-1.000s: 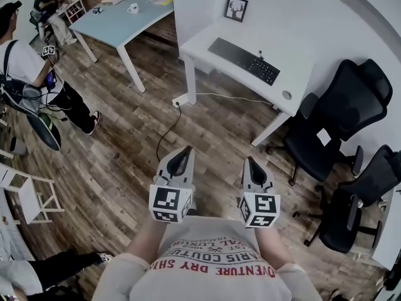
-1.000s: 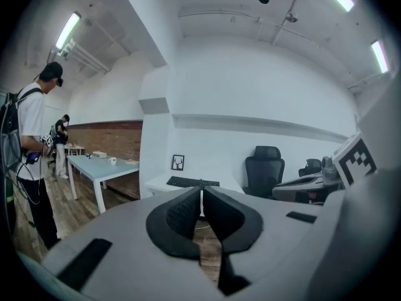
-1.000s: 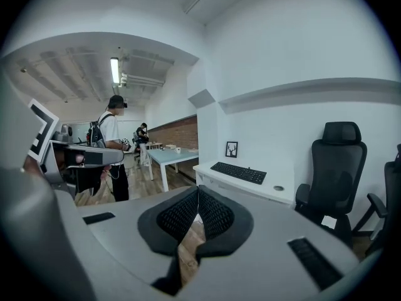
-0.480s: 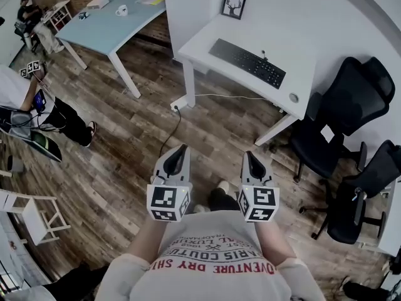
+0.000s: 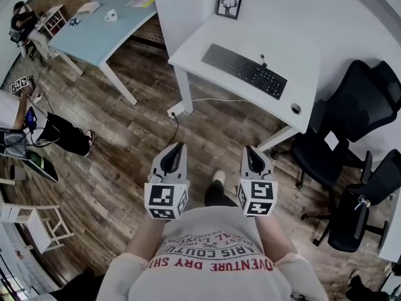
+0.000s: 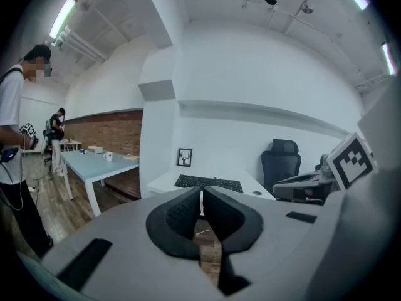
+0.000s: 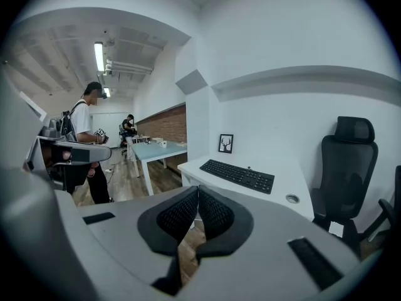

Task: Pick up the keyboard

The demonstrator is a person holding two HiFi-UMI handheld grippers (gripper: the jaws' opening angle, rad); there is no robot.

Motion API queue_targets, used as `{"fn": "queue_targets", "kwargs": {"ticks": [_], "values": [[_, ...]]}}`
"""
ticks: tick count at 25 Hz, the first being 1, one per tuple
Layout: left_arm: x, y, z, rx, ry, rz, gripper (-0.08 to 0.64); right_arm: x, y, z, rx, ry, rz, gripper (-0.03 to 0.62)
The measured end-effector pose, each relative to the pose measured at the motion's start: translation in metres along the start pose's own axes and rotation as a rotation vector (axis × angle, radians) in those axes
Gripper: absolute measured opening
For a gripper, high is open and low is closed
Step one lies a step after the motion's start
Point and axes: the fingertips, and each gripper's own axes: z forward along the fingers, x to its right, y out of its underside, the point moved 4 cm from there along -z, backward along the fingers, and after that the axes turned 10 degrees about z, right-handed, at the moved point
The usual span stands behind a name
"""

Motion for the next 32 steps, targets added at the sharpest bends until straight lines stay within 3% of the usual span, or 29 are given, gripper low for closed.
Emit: {"fn": "queue_targets", "kwargs": {"ticks": [10, 20, 23, 32], "values": [[-0.008, -0.043, 0.142, -0.014, 0.014, 0.004, 0.032, 0.084, -0.05, 0.09, -0.011, 0.021, 0.039, 0.026], [-0.008, -0.058, 0.236, -0.031, 0.065, -0.007, 0.032, 0.142, -0.068, 0.141, -0.042, 0.08, 0.11, 0.026], [-0.01, -0.064, 0.266, -0.032, 0.095, -0.007, 0.032, 0.162, -0.073, 0.153, -0.042, 0.124, 0.176, 0.026], [-0.03, -0.087, 0.37, -0.025, 0.233, 0.015, 0.032, 0.202, -0.103, 0.203, 0.012, 0.304, 0.198, 0.026]]}}
